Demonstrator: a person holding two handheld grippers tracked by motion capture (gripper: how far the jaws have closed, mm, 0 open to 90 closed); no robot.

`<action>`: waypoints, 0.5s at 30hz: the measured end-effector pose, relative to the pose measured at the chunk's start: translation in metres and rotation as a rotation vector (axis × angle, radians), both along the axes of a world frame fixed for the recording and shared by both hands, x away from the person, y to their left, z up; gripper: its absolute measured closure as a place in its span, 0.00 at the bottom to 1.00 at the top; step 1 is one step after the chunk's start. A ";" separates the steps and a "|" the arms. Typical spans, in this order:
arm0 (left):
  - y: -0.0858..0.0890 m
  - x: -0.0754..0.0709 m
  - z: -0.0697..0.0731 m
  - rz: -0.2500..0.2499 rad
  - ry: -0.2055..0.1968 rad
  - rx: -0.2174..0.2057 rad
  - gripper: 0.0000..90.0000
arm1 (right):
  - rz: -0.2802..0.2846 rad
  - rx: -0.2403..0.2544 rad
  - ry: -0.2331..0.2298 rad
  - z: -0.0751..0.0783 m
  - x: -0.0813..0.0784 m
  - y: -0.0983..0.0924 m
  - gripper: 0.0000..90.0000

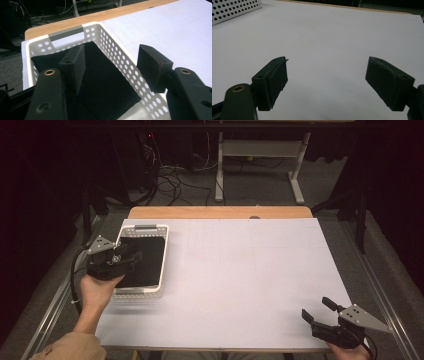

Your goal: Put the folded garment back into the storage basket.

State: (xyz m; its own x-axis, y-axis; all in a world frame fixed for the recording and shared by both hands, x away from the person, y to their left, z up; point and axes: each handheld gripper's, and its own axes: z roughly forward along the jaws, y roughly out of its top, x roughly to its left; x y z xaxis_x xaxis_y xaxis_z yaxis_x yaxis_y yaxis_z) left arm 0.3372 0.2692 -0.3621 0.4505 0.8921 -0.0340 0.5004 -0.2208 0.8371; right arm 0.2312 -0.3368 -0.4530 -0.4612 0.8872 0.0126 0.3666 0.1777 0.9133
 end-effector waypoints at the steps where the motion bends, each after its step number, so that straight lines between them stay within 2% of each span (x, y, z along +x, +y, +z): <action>1: -0.001 -0.001 0.000 -0.001 -0.006 -0.004 0.42 | 0.000 0.000 -0.001 0.000 0.000 0.000 0.20; 15: -0.006 -0.010 0.000 -0.024 -0.027 -0.012 0.42 | 0.001 0.000 0.000 0.000 0.000 0.000 0.20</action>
